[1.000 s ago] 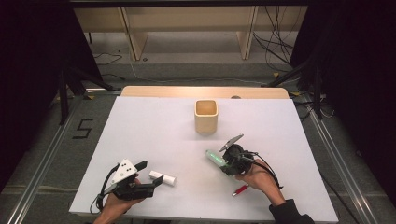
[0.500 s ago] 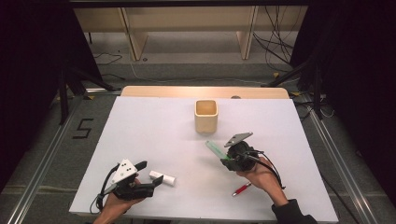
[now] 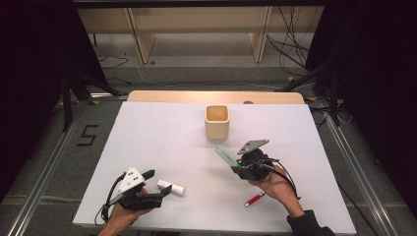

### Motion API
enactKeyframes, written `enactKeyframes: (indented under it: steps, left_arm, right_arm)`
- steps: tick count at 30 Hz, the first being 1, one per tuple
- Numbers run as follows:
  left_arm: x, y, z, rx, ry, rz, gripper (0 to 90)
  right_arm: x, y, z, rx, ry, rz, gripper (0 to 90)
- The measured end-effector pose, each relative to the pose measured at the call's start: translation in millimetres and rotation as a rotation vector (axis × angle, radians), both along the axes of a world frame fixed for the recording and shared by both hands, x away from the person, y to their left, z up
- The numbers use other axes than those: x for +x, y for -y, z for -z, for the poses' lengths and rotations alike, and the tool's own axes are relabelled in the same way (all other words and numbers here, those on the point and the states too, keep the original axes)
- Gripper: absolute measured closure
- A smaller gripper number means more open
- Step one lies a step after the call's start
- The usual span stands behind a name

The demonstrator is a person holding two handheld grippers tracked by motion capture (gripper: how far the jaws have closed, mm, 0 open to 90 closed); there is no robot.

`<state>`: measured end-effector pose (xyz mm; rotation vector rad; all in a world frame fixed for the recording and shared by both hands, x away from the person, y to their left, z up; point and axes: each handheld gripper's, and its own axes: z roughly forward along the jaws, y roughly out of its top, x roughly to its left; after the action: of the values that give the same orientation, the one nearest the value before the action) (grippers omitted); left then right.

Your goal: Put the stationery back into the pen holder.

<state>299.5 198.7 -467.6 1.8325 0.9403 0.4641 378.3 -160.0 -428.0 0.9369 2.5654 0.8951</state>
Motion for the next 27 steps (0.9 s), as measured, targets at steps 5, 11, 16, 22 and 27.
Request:
enactKeyframes:
  steps: [5, 11, 16, 22, 27]
  left_arm:
    - [0.2, 0.0, 0.4, 0.001, -0.001, 0.001, 16.8]
    - [0.2, 0.4, 0.6, 0.003, -0.002, 0.002, 16.8]
    - [0.4, 0.6, 1.1, 0.003, -0.006, 0.002, 16.8]
    - [0.6, 0.7, 1.4, 0.005, -0.007, 0.002, 16.8]
    - [0.7, 0.8, 1.4, 0.007, -0.007, 0.004, 16.8]
  right_arm:
    - [-5.0, -4.4, -2.5, -0.009, 0.013, -0.021, 67.3]
    - [-14.5, -11.5, -8.4, -0.015, 0.044, -0.067, 67.3]
    - [-22.5, -17.8, -12.0, -0.024, 0.063, -0.094, 67.4]
    - [-31.4, -23.5, -15.4, -0.032, 0.106, -0.126, 67.4]
    - [-40.7, -29.9, -17.5, -0.043, 0.141, -0.164, 67.4]
